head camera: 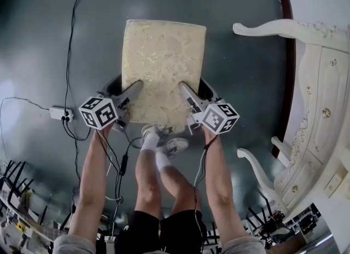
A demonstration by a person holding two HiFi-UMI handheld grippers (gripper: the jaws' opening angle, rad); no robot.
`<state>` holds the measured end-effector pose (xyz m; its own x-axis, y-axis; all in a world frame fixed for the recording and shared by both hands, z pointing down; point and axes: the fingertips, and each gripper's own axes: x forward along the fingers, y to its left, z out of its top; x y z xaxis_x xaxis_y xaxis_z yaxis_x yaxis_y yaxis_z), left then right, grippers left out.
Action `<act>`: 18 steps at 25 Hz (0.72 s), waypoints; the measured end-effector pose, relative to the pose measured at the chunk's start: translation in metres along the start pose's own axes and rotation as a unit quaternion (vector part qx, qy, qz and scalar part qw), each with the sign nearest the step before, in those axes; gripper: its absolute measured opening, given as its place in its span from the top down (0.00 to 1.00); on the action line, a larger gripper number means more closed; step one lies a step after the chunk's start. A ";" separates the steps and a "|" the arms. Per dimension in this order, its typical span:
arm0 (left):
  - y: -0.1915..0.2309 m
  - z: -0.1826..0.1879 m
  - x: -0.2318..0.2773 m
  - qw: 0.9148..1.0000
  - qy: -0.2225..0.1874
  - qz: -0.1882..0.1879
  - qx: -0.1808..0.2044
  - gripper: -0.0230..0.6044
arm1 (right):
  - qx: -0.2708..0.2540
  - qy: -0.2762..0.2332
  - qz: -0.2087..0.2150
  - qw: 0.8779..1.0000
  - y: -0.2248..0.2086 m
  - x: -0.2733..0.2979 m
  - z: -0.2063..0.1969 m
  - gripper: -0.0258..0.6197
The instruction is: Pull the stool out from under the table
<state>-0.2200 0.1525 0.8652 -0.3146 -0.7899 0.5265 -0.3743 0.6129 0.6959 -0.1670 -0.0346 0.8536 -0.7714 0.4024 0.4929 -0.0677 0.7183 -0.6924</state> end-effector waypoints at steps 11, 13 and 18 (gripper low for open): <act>0.001 0.004 -0.007 0.999 -0.003 0.032 0.013 0.39 | -0.019 0.011 -0.026 0.999 0.001 -0.001 0.000 0.40; -0.001 0.010 -0.010 0.999 -0.007 0.044 0.022 0.39 | -0.036 0.014 -0.044 0.998 0.001 -0.004 0.003 0.40; -0.023 0.031 -0.015 0.997 -0.016 0.054 0.048 0.40 | -0.064 0.009 -0.076 0.995 0.007 -0.025 0.018 0.40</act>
<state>-0.2341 0.1512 0.8262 -0.3849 -0.7187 0.5790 -0.4173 0.6951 0.5854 -0.1592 -0.0499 0.8266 -0.7463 0.2933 0.5975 -0.1008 0.8375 -0.5370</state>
